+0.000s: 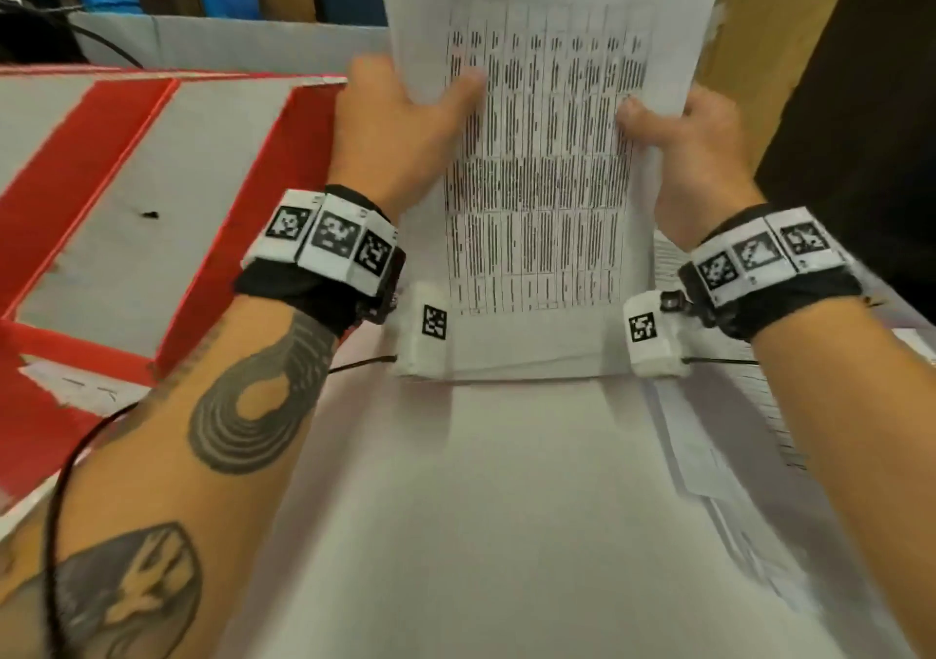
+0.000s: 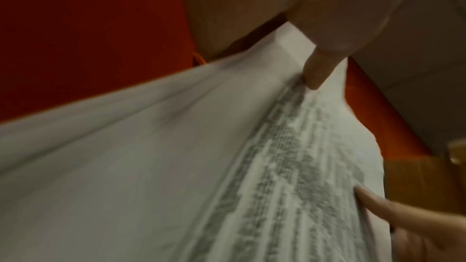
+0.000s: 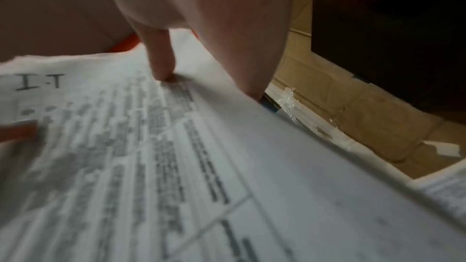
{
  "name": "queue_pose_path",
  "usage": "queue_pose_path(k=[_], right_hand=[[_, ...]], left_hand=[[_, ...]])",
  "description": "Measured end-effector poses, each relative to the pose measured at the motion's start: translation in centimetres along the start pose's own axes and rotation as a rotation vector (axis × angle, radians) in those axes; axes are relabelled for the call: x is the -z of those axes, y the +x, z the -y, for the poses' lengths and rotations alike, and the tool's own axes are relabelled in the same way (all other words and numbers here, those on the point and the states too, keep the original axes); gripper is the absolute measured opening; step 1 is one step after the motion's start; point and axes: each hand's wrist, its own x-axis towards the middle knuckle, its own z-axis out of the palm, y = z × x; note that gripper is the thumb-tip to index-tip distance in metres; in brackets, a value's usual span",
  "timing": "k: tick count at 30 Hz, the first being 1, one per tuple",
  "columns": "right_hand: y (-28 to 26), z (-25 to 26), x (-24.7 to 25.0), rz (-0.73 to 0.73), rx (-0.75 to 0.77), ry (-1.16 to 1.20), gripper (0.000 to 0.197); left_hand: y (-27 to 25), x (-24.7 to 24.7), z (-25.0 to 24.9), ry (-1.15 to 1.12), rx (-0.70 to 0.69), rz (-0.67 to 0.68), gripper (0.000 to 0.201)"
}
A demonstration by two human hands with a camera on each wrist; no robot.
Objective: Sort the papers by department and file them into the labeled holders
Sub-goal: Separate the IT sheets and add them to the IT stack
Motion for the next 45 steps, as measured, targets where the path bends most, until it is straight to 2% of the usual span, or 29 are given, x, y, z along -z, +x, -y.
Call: queue_pose_path(k=[2,4,6,10,13,17,19,24,28,31,35,38,41,45], right_hand=[[-0.2,-0.7,-0.6,-0.069,0.062,-0.054,0.025],[0.0,-0.9,-0.9,-0.106,0.115,-0.048,0.026],[0.4,-0.9,-0.8,-0.115,0.143,-0.040,0.030],[0.0,-1.9,-0.6,-0.026,0.072,-0.023,0.043],[-0.5,-2.7,-0.5,-0.052,0.062,-0.023,0.033],[-0.2,-2.2,-1.8,-0.066,0.120,-0.066,0.026],[0.2,-1.7,-2.2,-0.071,0.143,-0.053,0.026],[0.4,-2.3,-1.9,-0.083,0.081,-0.052,0.022],[0.1,-2.6,-1.9,-0.030,0.058,-0.095,0.029],[0.4,-1.9,-1.7,-0.043,0.075,-0.028,0.038],[0.7,-2.0,-1.2,-0.004,0.036,0.021,0.042],[0.6,-2.4,-1.3,0.031,0.000,0.003,0.037],[0.8,-2.1,-1.3,-0.008,0.003,0.042,0.034],[0.6,-2.3,-1.6,0.013,-0.035,0.022,0.043]], left_hand=[[0.0,-1.2,0.4,0.108,0.016,0.033,0.032],[0.4,-1.7,0.4,0.098,0.008,0.026,0.037],[0.8,-1.6,0.3,0.013,0.019,0.017,0.036],[0.9,-1.2,1.8,-0.199,-0.021,0.036,0.038],[1.0,-1.2,3.8,-0.297,-0.013,0.043,0.033],[1.6,-1.8,4.0,-0.214,-0.035,0.012,0.015],[1.9,-1.9,3.5,-0.175,-0.054,0.017,0.016],[2.1,-1.2,4.7,-0.262,0.023,-0.045,0.041],[1.8,-1.3,5.2,-0.200,-0.029,0.074,0.031],[2.1,-1.3,4.4,-0.243,-0.074,0.050,0.026],[1.8,-1.0,5.1,-0.351,0.003,0.055,0.040],[1.6,-1.0,5.5,-0.326,0.050,0.109,0.034],[1.9,-0.9,5.0,-0.399,0.062,0.106,0.033],[1.8,-0.9,5.6,-0.449,0.147,0.121,0.032]])
